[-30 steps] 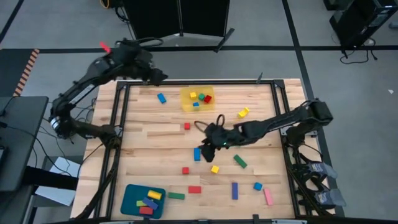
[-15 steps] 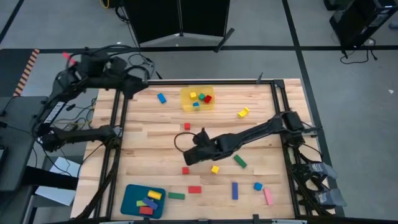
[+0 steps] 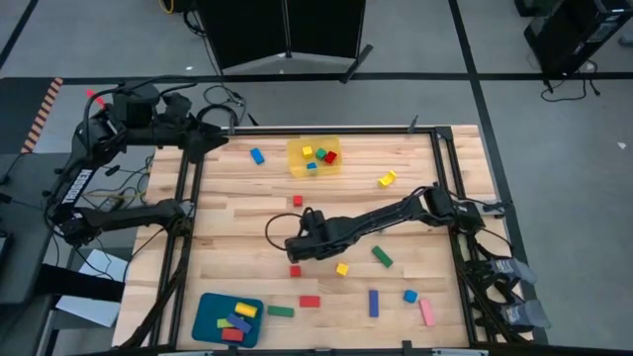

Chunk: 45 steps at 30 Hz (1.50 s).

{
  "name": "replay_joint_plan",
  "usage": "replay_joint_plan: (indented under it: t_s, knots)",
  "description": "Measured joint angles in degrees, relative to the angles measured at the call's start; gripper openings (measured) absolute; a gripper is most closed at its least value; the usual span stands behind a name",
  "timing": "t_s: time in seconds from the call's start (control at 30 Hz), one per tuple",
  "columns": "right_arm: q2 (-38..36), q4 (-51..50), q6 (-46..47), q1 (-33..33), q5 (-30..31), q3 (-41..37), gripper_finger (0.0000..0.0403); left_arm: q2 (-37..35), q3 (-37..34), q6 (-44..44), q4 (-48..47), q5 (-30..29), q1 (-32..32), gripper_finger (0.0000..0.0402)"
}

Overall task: Sort blocks by size
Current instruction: Put the bottom blue rectangular block into the blue bin

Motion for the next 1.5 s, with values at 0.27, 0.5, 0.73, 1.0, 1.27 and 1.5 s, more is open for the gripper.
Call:
replay_joint_plan:
  t_s: [0.27, 0.5, 0.73, 1.0, 1.27, 1.5]
  knots:
    - [-0.03, -0.51, 0.81, -0.14, -1.18, -2.60, 0.0337, -0.42, -0.04, 0.03, 0.03, 0.00, 0.00, 0.0309]
    - [0.51, 2.20, 0.32, -0.22, -1.44, -3.37, 0.0319, -0.39, -0.04, 0.07, 0.39, -0.14, 0.00, 0.0309]
    - [3.31, 5.16, 0.07, -0.25, -5.04, -3.50, 0.0323, -0.76, -0.04, 0.64, 0.90, -0.15, -0.02, 0.0309]
    - [3.67, 4.55, 1.09, -0.24, -6.08, -3.48, 0.0236, -1.08, -0.04, 1.35, 0.86, -0.57, 0.00, 0.0309]
    - [3.33, 6.30, -2.70, 0.36, -10.86, -2.75, 0.0143, -2.27, -0.04, 1.20, 0.66, 0.37, 0.00, 0.0309]
    - [3.02, 18.80, -25.44, 2.15, -12.63, 6.54, 0.0143, -3.73, -0.04, -1.82, 0.88, 0.61, 0.00, 0.0309]
